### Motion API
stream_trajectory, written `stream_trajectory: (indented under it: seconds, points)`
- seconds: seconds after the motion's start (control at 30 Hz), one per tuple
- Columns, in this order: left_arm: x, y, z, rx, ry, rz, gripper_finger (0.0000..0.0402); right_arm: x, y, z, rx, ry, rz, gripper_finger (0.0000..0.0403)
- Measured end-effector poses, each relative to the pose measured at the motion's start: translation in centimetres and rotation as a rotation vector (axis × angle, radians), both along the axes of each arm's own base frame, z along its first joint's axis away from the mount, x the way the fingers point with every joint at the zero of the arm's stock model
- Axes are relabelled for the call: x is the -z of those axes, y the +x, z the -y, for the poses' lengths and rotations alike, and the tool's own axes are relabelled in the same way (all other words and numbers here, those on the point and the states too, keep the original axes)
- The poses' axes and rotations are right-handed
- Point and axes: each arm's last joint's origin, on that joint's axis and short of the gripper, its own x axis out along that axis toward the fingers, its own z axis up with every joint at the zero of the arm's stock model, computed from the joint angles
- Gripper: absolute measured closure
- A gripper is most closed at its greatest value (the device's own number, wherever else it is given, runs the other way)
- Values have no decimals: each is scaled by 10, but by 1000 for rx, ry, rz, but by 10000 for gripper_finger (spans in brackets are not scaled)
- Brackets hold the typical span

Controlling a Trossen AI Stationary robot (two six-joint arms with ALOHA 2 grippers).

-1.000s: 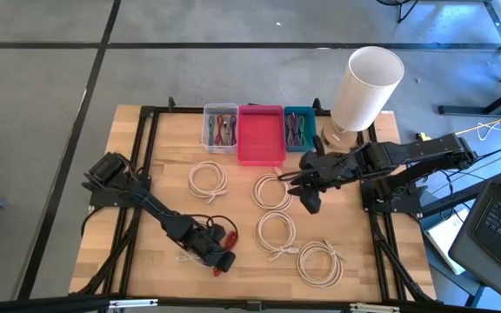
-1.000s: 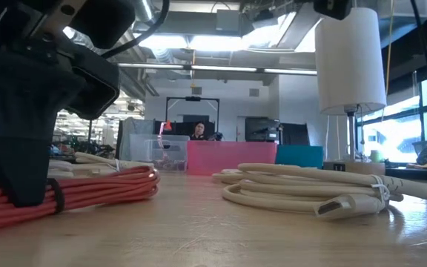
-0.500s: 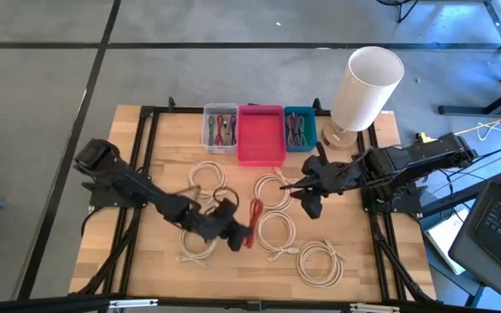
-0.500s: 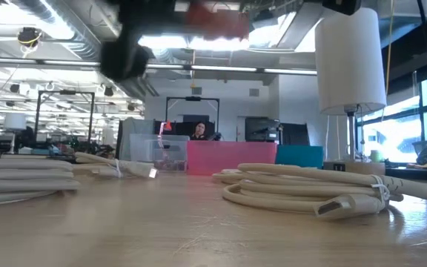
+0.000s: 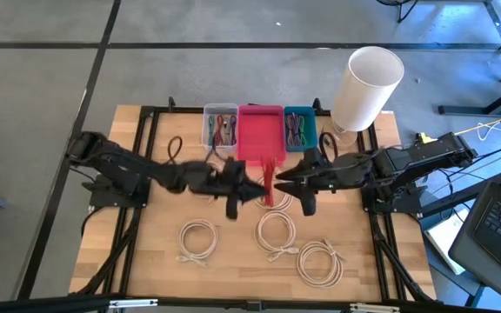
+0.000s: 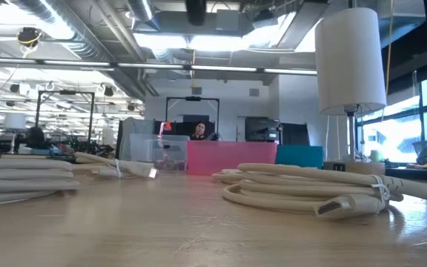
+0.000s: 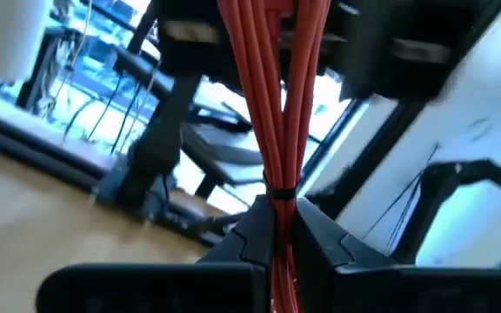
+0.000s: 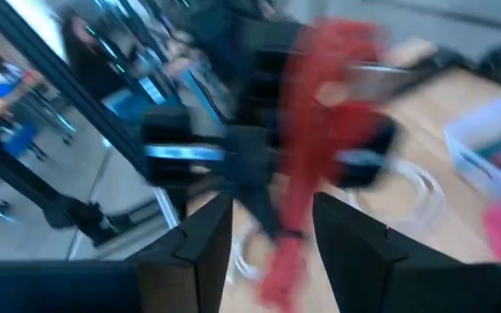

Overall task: Pick & Place USB Port
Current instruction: Put the red USB cable into the blue bin

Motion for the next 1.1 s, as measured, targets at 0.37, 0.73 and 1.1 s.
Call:
stream_trajectory:
  seconds: [0.37, 0.73, 1.1]
  points:
    - [-22, 0, -53, 215, -25, 224, 385, -16, 7, 11, 32, 2, 160, 240]
    - [-23, -1, -55, 237, 9, 237, 385, -16, 17, 28, 100, 9, 195, 240]
    - [-23, -1, -65, 254, 0, 229, 387, -3, 45, 23, 3, 44, 222, 240]
